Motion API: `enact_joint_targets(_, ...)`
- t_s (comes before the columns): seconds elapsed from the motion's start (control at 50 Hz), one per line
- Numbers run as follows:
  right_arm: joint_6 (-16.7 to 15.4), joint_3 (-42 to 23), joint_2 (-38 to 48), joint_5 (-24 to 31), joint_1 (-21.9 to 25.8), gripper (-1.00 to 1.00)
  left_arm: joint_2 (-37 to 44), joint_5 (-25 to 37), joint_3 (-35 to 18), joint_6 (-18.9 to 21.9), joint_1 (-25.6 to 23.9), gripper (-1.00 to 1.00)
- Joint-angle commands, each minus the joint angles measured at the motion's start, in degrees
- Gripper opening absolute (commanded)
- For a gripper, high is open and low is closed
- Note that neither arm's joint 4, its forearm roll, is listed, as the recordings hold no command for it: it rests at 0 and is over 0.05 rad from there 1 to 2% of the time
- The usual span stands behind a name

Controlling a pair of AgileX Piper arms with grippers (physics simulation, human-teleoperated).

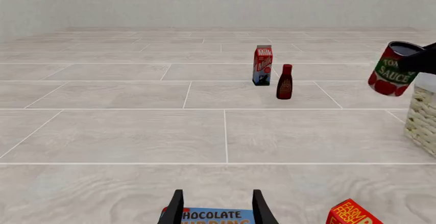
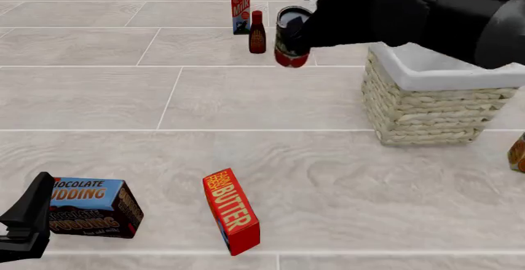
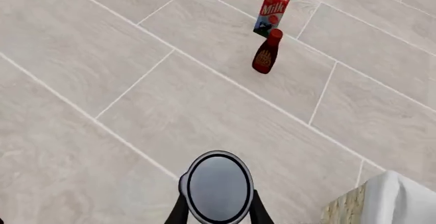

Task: Pick the tomato sauce and place it in the basket.

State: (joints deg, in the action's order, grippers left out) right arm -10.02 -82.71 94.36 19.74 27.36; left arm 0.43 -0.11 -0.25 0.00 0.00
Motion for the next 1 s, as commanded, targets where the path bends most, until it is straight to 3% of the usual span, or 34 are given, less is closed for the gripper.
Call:
enact_joint_targets(0.02,0.1,-5.4,-5.1,5.3,-5.0,-1.00,0.0,0.0,0.0,0.0,0.0,1.00)
enact_joint_targets(0.42,0.0,-11.0,-8.1,9.6,-16.6,-1.00,0.0,0.0,0.0,0.0,0.0,1.00)
enact_joint_targets(0.68,-0.5,-9.9,-7.7,8.1,-24.4,-1.00,0.0,0.0,0.0,0.0,0.0,1.00)
enact_joint_targets(1.0,-0.2,-11.7,-5.5,7.1,-29.8,-1.00,0.0,0.0,0.0,0.0,0.0,1.00)
